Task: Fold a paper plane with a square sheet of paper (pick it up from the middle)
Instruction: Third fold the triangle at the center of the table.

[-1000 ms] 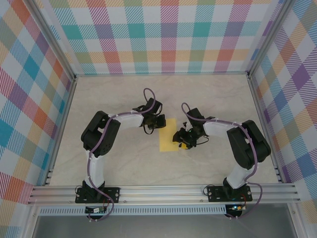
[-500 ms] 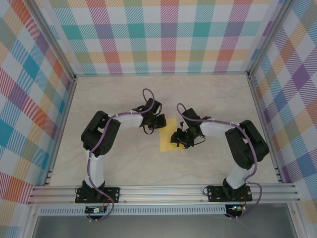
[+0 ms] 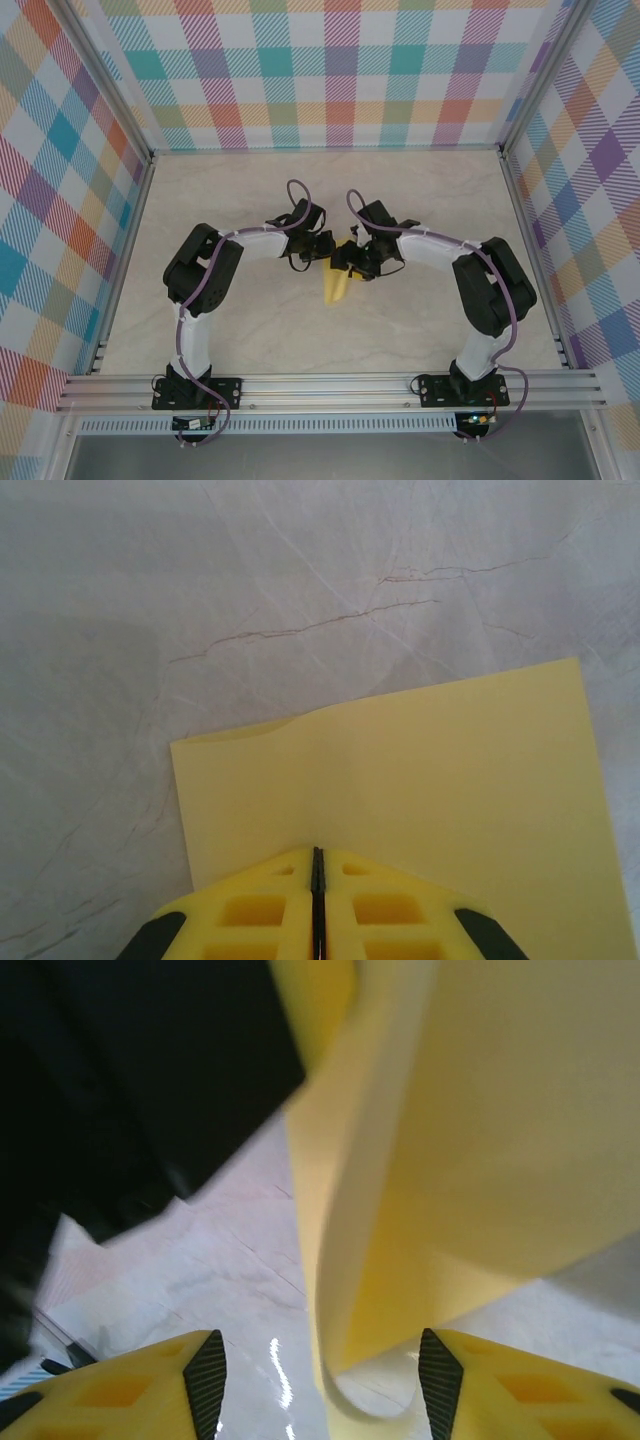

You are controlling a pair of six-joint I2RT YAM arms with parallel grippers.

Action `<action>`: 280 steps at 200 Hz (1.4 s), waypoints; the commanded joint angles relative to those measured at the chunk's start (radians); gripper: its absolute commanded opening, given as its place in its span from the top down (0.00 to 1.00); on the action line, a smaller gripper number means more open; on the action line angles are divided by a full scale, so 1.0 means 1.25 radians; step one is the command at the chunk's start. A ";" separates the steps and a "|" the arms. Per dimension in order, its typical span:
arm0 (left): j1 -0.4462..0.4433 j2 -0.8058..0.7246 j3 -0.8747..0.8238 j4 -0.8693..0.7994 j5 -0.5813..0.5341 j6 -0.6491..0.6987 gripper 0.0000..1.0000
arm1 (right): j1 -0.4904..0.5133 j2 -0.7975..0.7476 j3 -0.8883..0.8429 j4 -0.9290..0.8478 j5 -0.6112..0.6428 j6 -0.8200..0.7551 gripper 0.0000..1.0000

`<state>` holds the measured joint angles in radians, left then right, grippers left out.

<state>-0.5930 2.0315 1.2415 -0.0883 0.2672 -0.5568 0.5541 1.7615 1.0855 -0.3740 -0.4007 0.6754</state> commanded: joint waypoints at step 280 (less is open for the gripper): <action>-0.361 -0.471 -0.294 -0.102 -0.388 0.307 0.54 | -0.124 0.114 0.029 0.014 -0.192 0.005 0.92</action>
<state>-0.9573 1.4681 0.9115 -0.1310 -0.0216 -0.2584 0.4046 1.8938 1.1011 -0.3336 -0.6117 0.6842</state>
